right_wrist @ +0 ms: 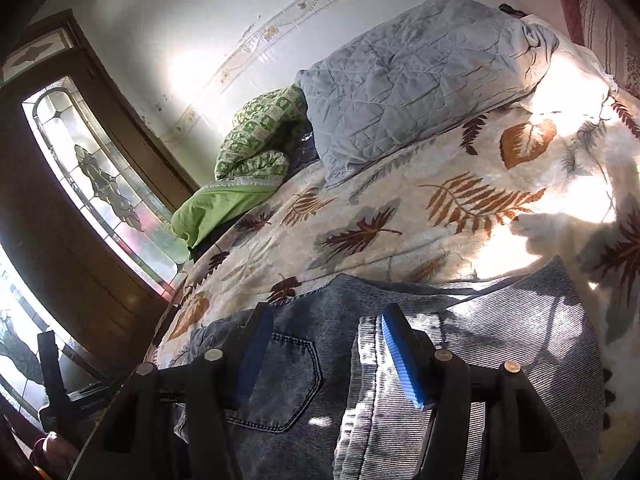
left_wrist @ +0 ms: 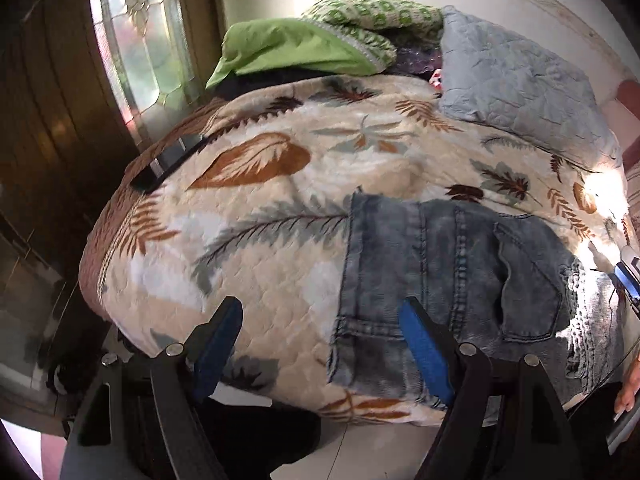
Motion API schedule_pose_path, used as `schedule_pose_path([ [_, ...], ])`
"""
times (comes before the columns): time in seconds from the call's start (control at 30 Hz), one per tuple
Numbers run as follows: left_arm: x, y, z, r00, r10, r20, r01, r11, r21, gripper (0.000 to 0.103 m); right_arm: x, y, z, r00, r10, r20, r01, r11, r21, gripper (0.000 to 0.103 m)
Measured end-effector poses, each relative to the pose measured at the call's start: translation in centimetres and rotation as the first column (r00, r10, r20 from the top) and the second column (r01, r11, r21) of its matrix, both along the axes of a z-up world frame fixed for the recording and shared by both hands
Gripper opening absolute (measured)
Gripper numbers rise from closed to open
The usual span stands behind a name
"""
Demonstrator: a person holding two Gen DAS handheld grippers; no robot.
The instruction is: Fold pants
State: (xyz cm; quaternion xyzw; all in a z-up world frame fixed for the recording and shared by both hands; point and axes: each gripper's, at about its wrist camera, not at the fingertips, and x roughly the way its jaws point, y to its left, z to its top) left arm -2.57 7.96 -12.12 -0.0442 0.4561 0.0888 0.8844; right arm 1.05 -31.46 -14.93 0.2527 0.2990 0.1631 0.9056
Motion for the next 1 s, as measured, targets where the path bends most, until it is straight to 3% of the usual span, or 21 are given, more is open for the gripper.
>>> schedule_pose_path([
  [0.07,-0.6,0.8,-1.2,0.999,0.024,-0.028,-0.025,0.999,-0.025,0.081,0.0,0.6,-0.1,1.000,0.022,-0.009,-0.022,1.000,-0.008,0.061],
  [0.27,-0.8,0.7,-4.4,0.993,0.008,-0.121,-0.034,0.977,-0.210,0.081,-0.5,1.6,-0.4,0.999,0.046,-0.027,-0.047,0.998,-0.037,0.061],
  [0.37,-1.1,0.1,-5.2,0.993,-0.018,-0.117,-0.016,0.957,-0.290,0.081,-0.6,1.9,-0.7,0.998,0.055,-0.041,-0.057,0.997,-0.047,0.061],
  [0.47,-0.6,0.3,-6.1,0.996,-0.014,-0.086,-0.019,0.932,-0.363,0.081,-0.5,2.0,-0.9,0.997,0.059,-0.052,-0.062,0.996,-0.058,0.061],
  [0.6,0.5,0.3,-8.0,0.995,-0.058,-0.081,0.008,0.857,-0.516,0.081,-0.3,2.4,-1.1,0.996,0.060,-0.063,-0.064,0.996,-0.066,0.061],
  [0.63,0.6,0.4,-8.2,0.996,-0.051,-0.073,0.005,0.852,-0.523,0.078,-0.3,2.5,-1.1,0.996,0.060,-0.064,-0.065,0.995,-0.070,0.061],
  [0.7,0.9,0.5,-8.0,0.998,-0.051,-0.031,0.026,0.839,-0.544,0.072,-0.2,2.6,-1.2,0.996,0.058,-0.062,-0.062,0.995,-0.078,0.061],
  [0.77,1.3,0.7,-7.9,0.997,-0.078,-0.011,0.058,0.821,-0.568,0.037,-0.2,2.6,-1.2,0.996,0.056,-0.063,-0.061,0.995,-0.082,0.061],
  [0.83,1.5,0.4,-8.0,0.995,-0.101,0.005,0.083,0.787,-0.611,0.020,-0.2,2.6,-1.3,0.996,0.058,-0.063,-0.063,0.994,-0.089,0.061],
  [0.9,1.6,-0.5,-7.5,0.992,-0.123,0.035,0.121,0.816,-0.566,0.016,-0.2,2.7,-1.3,0.996,0.061,-0.060,-0.066,0.993,-0.097,0.061],
  [1.0,1.5,-1.2,-5.8,0.986,-0.139,0.090,0.165,0.817,-0.552,0.013,-0.3,2.7,-1.3,0.995,0.074,-0.060,-0.080,0.992,-0.094,0.061],
])
